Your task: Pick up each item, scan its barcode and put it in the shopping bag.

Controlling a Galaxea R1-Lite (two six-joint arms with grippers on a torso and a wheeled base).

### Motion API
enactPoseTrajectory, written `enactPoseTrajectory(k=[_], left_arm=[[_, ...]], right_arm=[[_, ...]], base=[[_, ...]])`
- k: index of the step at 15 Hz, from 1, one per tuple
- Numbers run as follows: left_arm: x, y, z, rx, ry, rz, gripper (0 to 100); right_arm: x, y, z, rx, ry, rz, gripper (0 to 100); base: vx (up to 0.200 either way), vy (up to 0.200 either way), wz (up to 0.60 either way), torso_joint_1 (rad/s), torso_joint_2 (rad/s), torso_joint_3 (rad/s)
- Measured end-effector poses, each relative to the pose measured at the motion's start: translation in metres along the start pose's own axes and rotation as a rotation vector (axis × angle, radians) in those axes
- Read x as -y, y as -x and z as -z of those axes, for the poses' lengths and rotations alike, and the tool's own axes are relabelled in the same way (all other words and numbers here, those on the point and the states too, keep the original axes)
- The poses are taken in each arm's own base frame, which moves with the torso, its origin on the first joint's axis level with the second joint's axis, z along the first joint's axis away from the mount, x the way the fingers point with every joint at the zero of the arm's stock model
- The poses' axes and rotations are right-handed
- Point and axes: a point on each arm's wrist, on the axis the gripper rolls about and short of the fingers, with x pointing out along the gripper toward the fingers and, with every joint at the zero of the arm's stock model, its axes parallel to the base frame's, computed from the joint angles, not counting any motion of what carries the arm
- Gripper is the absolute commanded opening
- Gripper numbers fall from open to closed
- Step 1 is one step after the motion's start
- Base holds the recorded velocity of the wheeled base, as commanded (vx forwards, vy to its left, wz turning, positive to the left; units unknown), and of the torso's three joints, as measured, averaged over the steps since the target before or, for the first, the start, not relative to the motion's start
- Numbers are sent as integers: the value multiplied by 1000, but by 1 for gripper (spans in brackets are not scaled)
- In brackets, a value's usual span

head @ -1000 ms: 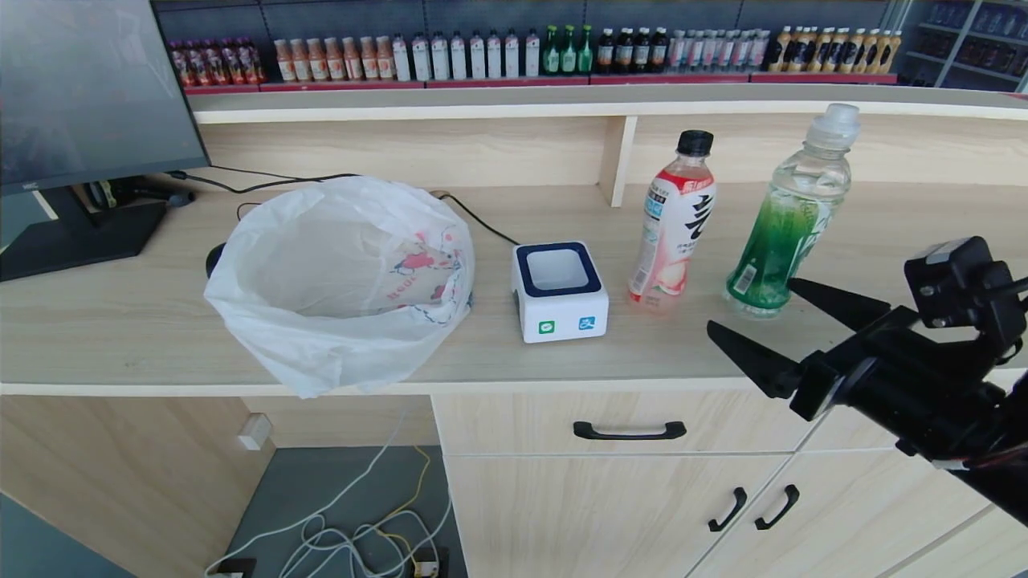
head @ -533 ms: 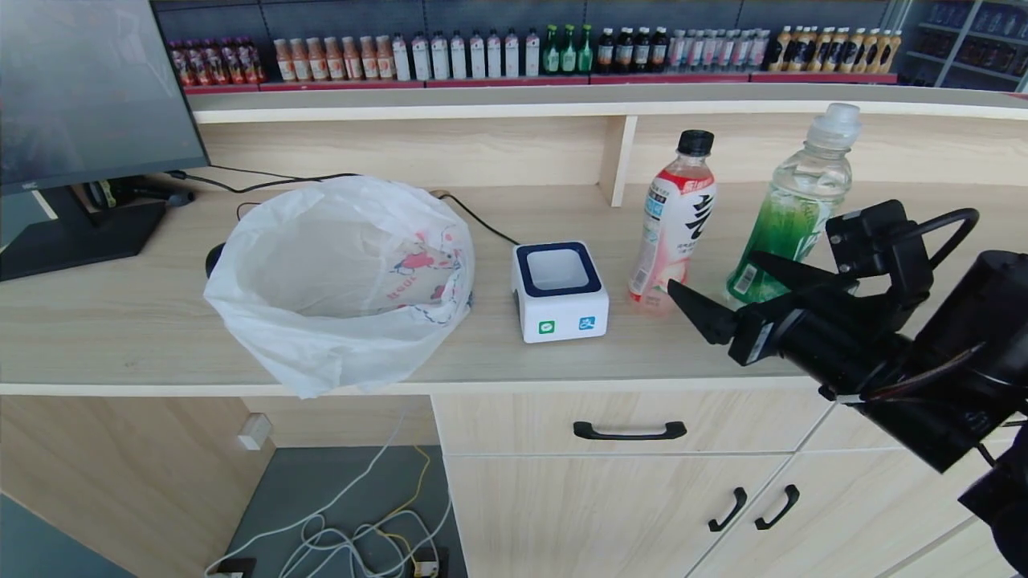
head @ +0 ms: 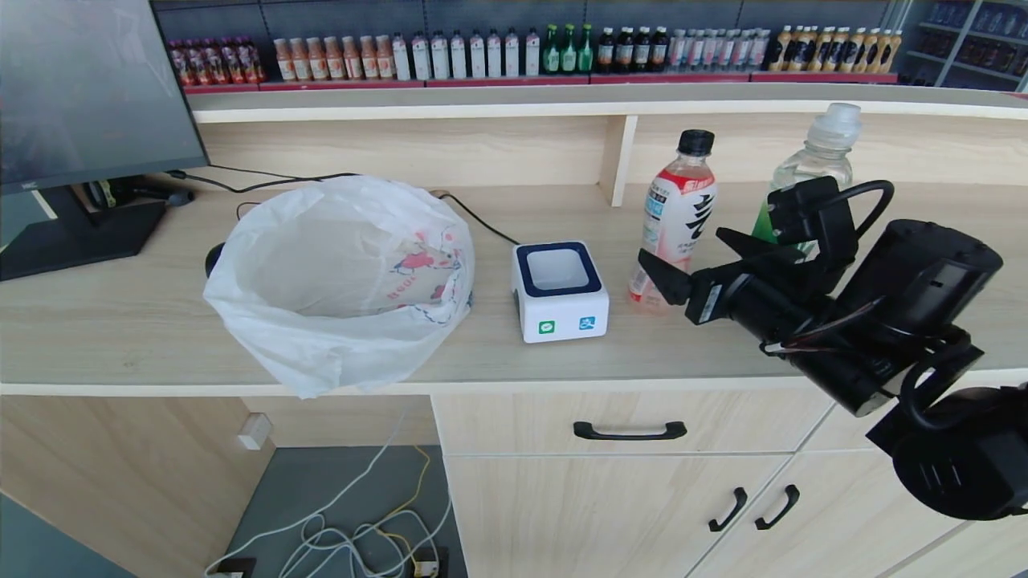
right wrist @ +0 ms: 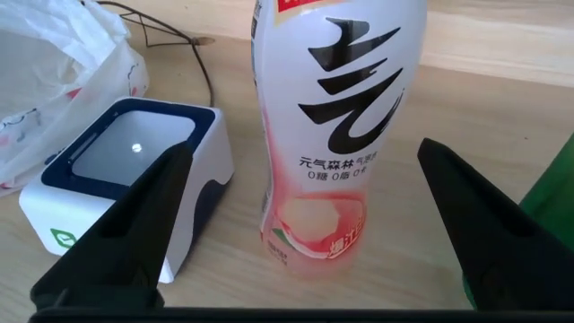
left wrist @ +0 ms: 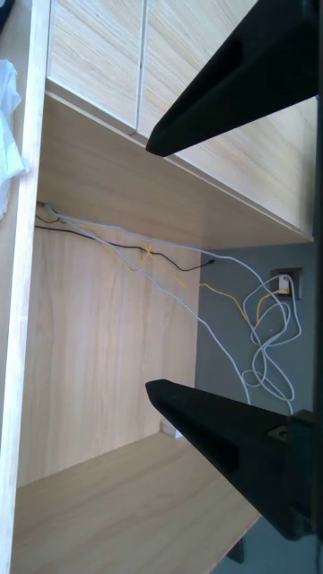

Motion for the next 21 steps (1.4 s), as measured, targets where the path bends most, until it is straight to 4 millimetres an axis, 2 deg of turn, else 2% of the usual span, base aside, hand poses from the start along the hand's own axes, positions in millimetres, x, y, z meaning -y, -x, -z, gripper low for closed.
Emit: enactPoseTrajectory(k=[12,21], left_arm=[[0,0,0,0,0,0,100],[0,0,0,0,0,0,100]], right_arm=[[-4,-46,8,43,-18,37,100],[-5,-65,13,62,-54,42,100]], base=[[0,0,0,0,0,0],[0,0,0,0,0,0]])
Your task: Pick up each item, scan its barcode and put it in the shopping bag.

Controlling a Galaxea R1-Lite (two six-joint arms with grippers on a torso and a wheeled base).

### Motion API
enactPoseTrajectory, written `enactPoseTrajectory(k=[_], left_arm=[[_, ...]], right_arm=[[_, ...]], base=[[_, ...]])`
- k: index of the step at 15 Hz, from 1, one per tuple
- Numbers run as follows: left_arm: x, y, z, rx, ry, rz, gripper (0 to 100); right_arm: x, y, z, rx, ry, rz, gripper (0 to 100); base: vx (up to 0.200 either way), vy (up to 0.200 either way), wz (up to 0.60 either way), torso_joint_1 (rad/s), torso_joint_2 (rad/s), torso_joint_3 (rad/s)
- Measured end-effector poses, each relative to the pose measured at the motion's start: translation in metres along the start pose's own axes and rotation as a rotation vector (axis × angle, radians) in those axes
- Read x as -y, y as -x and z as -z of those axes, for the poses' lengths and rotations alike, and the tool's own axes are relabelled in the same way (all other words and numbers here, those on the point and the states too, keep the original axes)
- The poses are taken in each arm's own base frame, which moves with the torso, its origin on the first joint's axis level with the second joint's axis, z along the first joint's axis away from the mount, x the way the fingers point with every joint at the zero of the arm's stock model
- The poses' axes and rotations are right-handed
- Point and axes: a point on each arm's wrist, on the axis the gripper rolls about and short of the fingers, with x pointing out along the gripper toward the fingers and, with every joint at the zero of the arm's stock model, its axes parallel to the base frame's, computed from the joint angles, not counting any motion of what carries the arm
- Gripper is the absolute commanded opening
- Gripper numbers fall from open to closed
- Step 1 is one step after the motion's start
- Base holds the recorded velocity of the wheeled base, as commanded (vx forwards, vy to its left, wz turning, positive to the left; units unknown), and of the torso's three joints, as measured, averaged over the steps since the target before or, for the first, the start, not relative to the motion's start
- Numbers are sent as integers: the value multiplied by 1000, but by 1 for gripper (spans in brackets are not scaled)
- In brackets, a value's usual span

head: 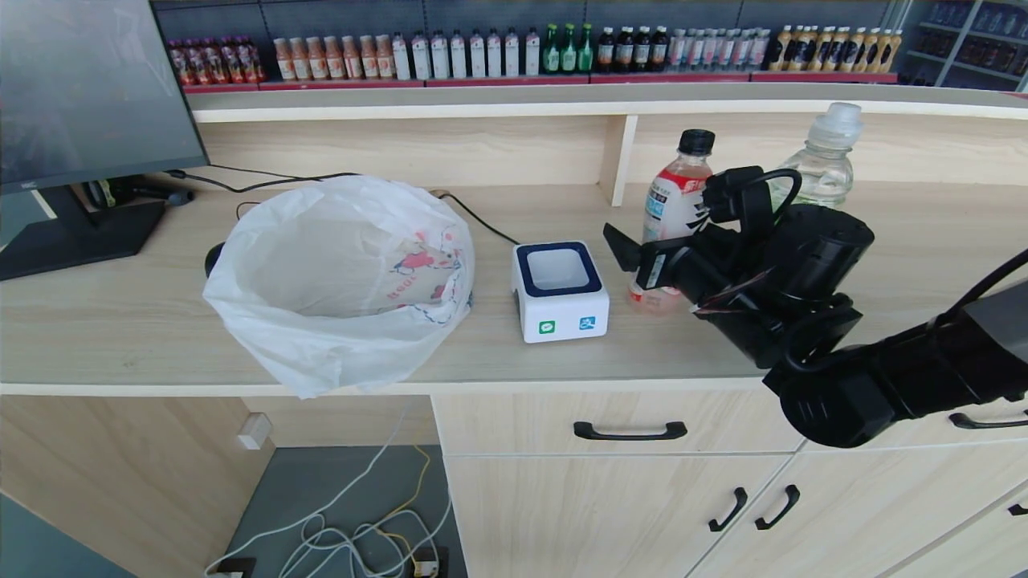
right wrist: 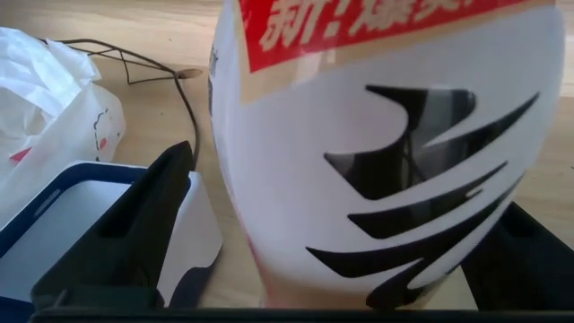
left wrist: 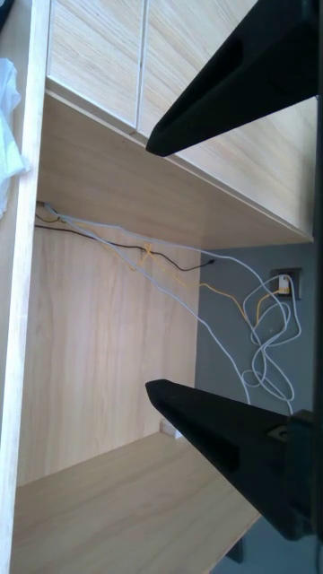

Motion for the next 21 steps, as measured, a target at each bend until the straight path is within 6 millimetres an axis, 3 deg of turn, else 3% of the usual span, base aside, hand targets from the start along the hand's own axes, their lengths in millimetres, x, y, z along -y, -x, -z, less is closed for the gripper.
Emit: enactPoseTrajectory(k=[1,2,21], left_arm=[[0,0,0,0,0,0,100],[0,0,0,0,0,0,100],[0,0,0,0,0,0,100]], right_arm=[[0,-2,0,5,-1,0,100],[-1,-3,1,5,-1,0,0],[-1,1,2,-8,-9,-3,0]], base=[[0,0,0,0,0,0],[0,0,0,0,0,0],[0,0,0,0,0,0]])
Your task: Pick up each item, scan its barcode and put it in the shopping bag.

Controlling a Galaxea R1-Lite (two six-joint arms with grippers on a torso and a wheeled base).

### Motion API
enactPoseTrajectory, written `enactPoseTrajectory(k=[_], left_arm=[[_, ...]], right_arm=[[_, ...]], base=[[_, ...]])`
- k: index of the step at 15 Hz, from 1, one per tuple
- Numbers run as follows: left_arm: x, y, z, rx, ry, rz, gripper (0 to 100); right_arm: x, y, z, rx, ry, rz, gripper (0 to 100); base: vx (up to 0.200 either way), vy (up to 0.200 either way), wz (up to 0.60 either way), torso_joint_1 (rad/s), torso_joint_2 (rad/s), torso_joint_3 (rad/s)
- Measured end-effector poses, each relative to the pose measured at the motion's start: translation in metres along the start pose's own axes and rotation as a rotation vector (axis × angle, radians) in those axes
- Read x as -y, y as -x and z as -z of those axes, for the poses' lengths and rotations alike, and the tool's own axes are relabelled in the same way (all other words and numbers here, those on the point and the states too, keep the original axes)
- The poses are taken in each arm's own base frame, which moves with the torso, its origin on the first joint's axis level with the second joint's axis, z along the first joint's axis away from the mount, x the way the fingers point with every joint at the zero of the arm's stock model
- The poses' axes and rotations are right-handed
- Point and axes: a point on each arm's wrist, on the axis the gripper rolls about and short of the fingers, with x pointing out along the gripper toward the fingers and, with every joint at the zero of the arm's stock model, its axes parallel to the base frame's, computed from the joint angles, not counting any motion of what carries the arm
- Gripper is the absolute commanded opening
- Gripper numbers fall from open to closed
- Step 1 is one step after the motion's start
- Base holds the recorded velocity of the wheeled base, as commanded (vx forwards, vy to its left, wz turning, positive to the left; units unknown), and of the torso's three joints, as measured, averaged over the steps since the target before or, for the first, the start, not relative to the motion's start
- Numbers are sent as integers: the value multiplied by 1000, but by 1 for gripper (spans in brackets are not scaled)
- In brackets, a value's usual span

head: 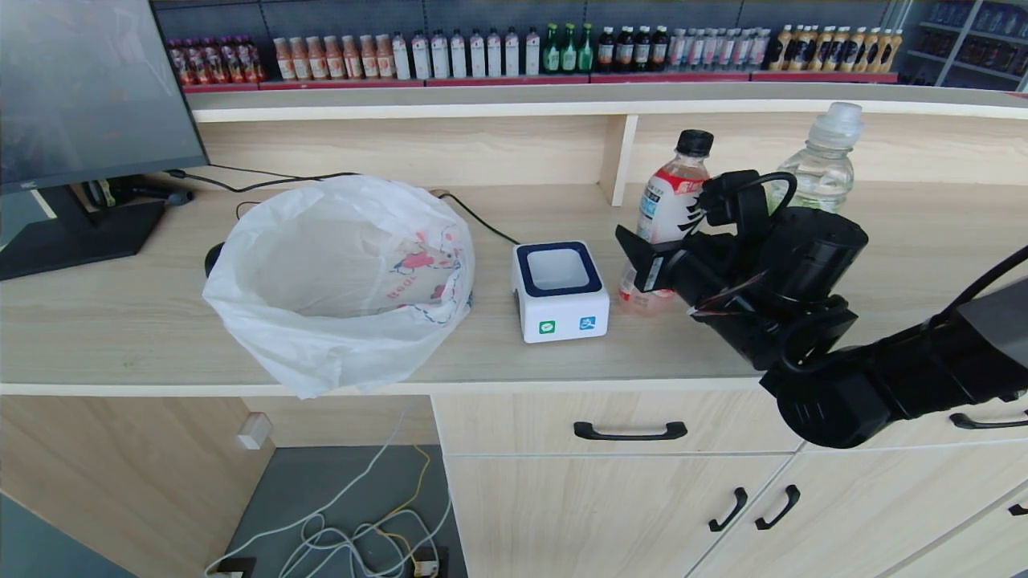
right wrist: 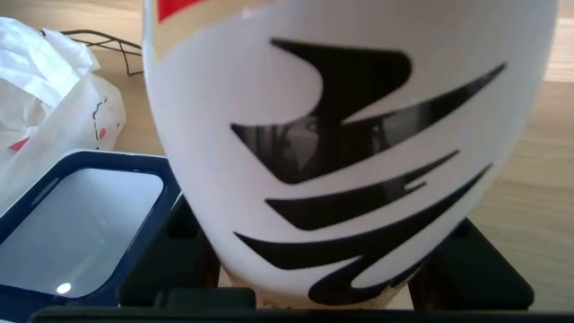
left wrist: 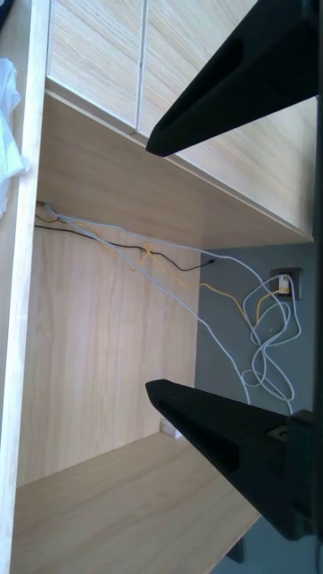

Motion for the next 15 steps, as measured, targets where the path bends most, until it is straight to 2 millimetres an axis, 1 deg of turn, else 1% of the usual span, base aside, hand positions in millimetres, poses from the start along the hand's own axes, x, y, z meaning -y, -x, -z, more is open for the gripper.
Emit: enactPoseTrajectory(k=[5,9,13,15], left_arm=[[0,0,0,0,0,0,100],[0,0,0,0,0,0,100],[0,0,0,0,0,0,100],[0,0,0,0,0,0,100]], right_arm=[[2,12,-12,19,0,0,0],[4,31,-20,17,5,-6,0],[3,57,-30,10,4,-20,0],[2,79,-32,-15,3,-41,0]], base=[[0,0,0,0,0,0],[0,0,0,0,0,0],[0,0,0,0,0,0],[0,0,0,0,0,0]])
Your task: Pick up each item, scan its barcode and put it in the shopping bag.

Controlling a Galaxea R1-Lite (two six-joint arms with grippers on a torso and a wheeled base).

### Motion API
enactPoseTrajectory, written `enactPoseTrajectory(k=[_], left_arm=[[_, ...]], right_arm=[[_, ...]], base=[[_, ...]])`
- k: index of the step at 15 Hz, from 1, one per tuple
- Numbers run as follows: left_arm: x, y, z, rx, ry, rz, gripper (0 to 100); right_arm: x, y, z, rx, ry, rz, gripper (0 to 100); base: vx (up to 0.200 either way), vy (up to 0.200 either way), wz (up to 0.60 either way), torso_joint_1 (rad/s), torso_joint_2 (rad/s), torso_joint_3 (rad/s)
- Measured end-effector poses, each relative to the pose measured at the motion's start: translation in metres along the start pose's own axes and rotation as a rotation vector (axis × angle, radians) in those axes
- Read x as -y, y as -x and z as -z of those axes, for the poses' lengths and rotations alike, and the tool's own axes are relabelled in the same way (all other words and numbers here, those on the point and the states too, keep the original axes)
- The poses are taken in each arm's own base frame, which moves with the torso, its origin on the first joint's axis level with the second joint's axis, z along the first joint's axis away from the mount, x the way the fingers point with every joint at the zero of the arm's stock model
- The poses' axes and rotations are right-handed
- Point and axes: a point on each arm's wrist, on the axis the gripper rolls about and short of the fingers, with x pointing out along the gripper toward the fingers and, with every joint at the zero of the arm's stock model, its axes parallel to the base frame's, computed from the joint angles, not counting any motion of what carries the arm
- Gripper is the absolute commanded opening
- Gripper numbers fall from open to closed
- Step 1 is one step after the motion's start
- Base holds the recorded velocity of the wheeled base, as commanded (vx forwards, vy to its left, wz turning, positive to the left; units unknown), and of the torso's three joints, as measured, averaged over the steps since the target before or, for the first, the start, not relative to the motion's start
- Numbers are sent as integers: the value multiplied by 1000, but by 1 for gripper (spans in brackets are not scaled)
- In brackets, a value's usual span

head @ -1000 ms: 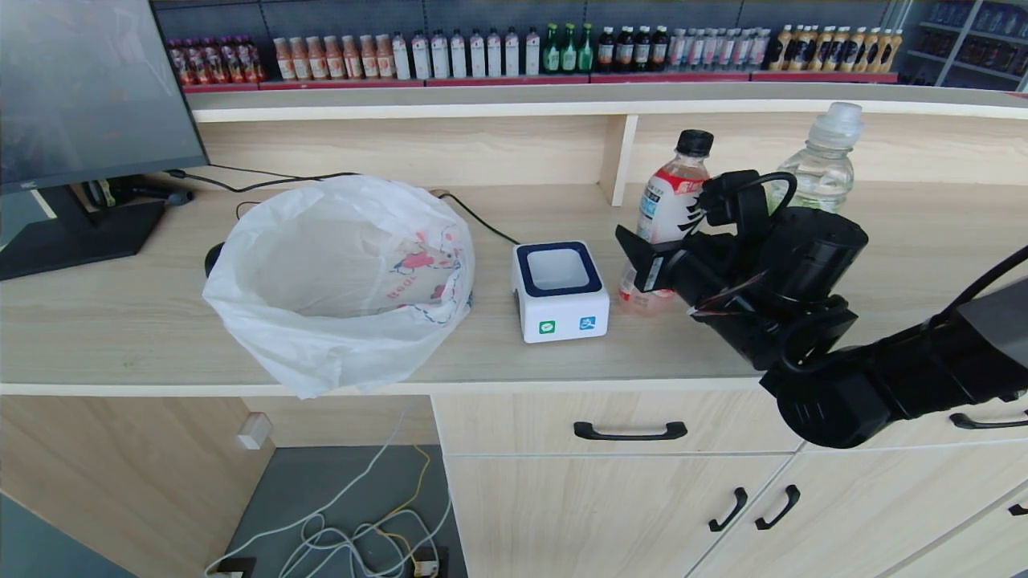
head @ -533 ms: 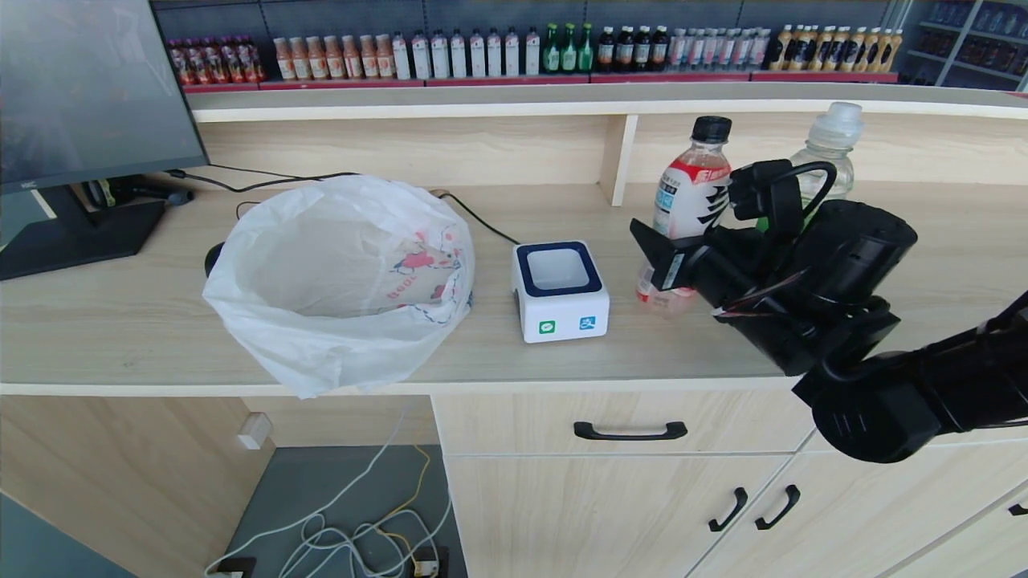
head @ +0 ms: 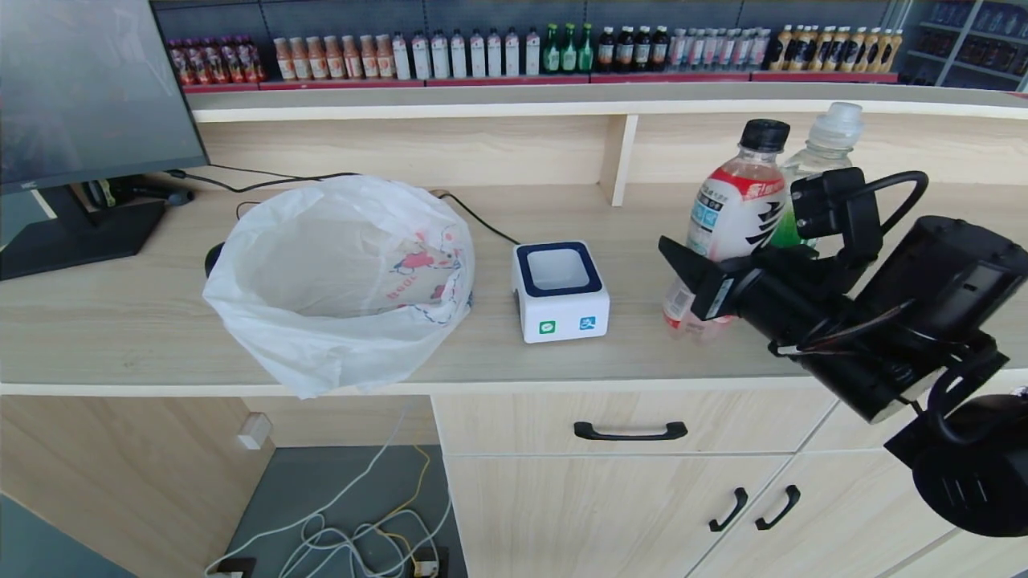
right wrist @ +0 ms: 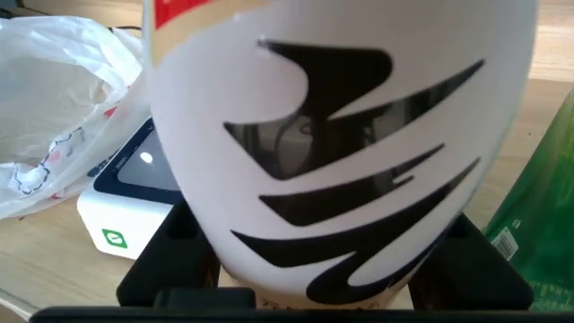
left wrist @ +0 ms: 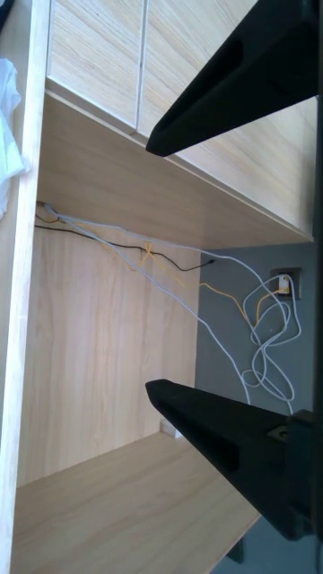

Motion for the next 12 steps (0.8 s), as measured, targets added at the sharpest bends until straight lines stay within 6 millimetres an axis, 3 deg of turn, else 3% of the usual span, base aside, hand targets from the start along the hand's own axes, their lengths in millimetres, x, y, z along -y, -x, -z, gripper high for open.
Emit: enactPoseTrajectory(k=[7,12], left_arm=[[0,0,0,0,0,0,100],[0,0,0,0,0,0,100]], right_arm=[[0,78,-10,-22,-6,-81,0],[-14,109,-21,10,-80,-201,0]], base=[[0,0,0,0,0,0],[0,0,0,0,0,0]])
